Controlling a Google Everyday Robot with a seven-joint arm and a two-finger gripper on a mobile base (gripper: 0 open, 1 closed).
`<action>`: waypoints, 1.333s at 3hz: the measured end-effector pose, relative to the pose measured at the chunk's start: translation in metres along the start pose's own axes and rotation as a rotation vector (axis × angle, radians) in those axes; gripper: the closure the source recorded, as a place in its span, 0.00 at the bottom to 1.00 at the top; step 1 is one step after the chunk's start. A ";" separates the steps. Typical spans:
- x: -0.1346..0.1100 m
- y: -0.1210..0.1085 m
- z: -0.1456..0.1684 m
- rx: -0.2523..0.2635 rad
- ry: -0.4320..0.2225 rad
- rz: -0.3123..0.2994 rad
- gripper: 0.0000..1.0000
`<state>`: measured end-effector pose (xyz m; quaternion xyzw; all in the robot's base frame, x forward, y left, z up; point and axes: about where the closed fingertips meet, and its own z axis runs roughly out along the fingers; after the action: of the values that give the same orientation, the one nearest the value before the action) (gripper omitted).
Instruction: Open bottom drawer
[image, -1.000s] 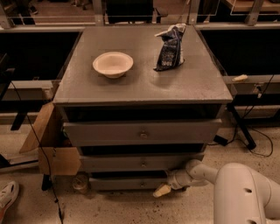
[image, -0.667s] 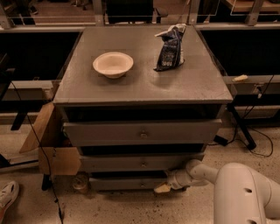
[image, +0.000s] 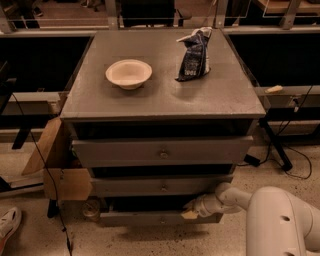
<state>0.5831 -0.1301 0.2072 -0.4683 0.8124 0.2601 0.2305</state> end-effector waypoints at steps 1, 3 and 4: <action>0.002 -0.002 -0.002 0.000 0.000 0.000 0.99; 0.012 0.004 -0.004 -0.003 -0.015 0.001 0.57; 0.012 0.004 -0.005 -0.003 -0.015 0.001 0.33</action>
Offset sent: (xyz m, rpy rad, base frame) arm -0.0256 -0.0188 -0.0271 0.0313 0.0066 -0.0125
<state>0.5733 -0.1392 0.2042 -0.4663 0.8104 0.2651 0.2355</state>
